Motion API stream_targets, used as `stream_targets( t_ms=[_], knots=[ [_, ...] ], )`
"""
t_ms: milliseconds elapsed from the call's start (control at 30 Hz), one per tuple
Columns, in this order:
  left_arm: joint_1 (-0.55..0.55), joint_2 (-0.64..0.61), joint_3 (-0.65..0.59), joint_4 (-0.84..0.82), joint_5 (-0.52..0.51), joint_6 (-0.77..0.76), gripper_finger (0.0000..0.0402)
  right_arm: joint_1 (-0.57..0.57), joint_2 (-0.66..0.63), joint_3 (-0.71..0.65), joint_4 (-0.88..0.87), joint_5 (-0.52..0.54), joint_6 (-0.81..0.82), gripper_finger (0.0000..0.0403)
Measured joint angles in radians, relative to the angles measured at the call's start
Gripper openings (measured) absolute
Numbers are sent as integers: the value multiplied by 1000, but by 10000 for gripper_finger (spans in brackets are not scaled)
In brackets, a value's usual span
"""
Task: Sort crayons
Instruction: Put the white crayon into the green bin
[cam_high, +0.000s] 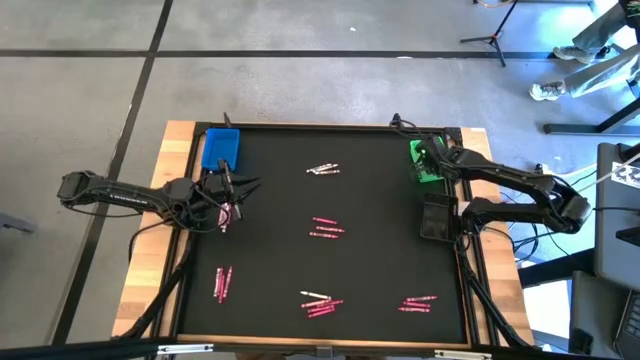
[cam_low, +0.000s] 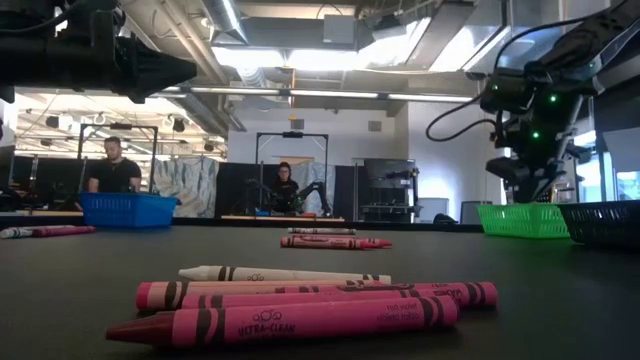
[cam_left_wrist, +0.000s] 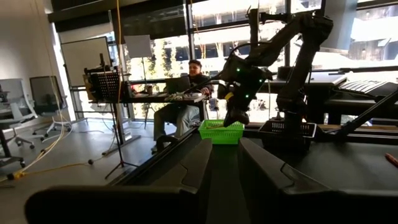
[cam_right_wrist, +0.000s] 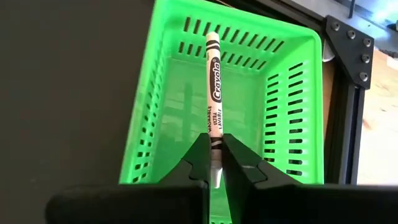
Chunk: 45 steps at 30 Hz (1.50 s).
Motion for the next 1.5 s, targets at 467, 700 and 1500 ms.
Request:
stream_targets(
  t_ms=[467, 700, 1500],
  knots=[
    [0, 0, 0, 0, 0, -2, 71, -1, 0, -21, 27, 0, -46, 73],
    [0, 0, 0, 0, 0, -3, 71, 2, 0, 43, 8, -58, -78, 126],
    [0, 5, 0, 1, 6, -12, 71, 382, 134, 80, 687, -420, -187, 131]
  ],
)
